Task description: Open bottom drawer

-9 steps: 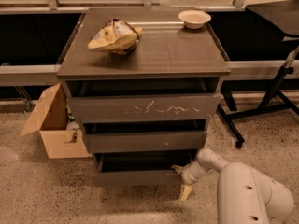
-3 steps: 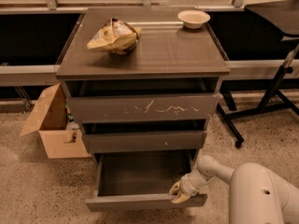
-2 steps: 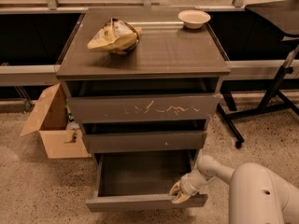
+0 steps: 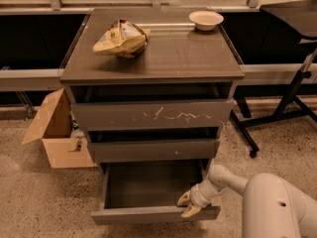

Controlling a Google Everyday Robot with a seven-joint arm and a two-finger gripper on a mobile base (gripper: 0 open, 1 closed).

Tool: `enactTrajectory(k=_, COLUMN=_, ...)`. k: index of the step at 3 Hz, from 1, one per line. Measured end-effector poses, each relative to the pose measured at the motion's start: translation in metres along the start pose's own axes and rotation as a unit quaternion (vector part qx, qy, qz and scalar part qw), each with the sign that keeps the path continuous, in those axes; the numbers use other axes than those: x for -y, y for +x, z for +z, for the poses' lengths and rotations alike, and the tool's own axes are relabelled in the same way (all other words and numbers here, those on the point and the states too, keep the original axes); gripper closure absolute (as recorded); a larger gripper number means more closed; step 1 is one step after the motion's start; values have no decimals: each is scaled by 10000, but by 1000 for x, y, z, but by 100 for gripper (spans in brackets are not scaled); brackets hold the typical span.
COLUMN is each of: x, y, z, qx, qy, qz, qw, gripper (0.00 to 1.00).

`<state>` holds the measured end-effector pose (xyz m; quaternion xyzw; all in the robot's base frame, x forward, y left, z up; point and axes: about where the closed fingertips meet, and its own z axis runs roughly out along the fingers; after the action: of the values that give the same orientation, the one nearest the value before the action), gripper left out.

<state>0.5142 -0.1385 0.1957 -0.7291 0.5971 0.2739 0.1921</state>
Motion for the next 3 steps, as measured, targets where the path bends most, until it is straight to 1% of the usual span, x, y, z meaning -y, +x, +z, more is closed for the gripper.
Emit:
enactTrajectory(k=1, x=0, y=0, z=0, qx=0, qy=0, qz=0, qw=10000, gripper=0)
enactTrajectory(k=3, x=-5, y=-2, z=0, qx=95, qy=-11, qz=-88, qw=9999, gripper=0)
